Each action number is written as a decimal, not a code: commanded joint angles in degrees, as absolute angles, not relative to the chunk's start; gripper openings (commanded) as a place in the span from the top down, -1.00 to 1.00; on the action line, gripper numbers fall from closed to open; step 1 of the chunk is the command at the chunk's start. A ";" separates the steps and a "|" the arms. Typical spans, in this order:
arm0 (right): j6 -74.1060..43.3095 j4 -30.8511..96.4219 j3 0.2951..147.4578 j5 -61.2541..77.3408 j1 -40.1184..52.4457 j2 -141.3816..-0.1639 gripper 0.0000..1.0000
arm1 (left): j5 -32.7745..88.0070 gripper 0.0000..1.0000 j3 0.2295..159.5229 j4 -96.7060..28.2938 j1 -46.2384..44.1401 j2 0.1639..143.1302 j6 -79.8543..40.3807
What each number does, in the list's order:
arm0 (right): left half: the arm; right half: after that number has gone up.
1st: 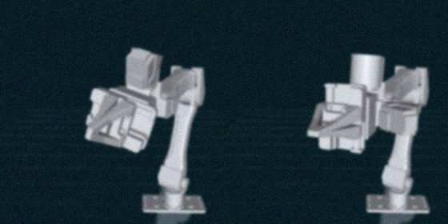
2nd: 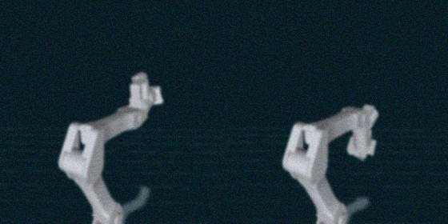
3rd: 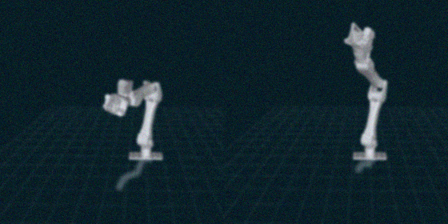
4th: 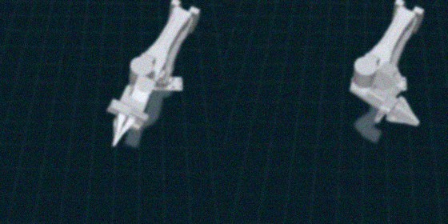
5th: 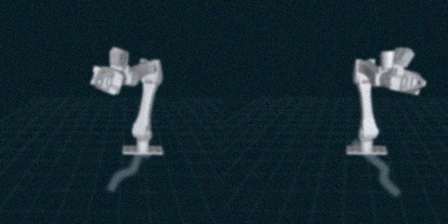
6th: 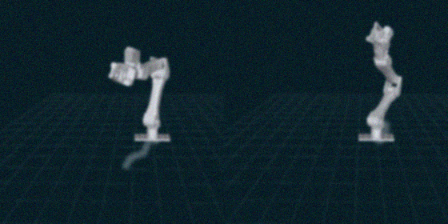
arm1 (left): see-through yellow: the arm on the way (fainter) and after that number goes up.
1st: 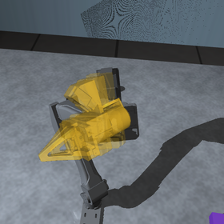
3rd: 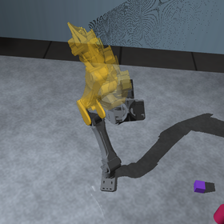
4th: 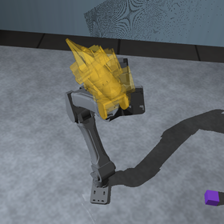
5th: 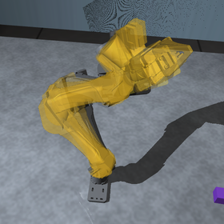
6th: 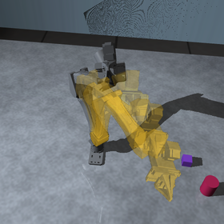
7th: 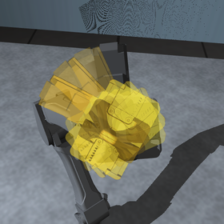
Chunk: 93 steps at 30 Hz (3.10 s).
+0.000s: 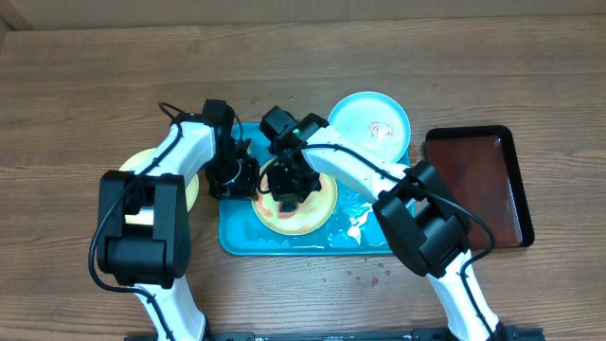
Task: Clean dirty plates on tray and stack at the side
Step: 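Scrub the second yellow plate with the sponge while the left gripper holds it, then lift the second yellow plate with the left gripper and stack it on the first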
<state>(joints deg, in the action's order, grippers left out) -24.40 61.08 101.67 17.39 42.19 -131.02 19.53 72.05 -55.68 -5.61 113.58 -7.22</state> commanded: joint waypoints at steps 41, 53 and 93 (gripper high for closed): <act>-13.17 57.34 104.22 4.40 36.34 -134.08 0.93 | 15.55 0.92 71.35 -54.63 -4.43 115.07 -5.06; -7.66 64.58 104.25 27.22 40.77 -134.39 0.92 | 14.87 0.92 71.35 -54.61 -4.84 115.07 -5.32; -7.40 71.35 105.93 25.54 2.50 -99.88 0.93 | -54.24 0.92 71.83 -55.57 -29.47 82.06 -12.01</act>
<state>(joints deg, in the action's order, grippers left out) -7.86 71.59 105.32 25.10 2.39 -100.25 -39.66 71.64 -55.40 -26.04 83.05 -8.29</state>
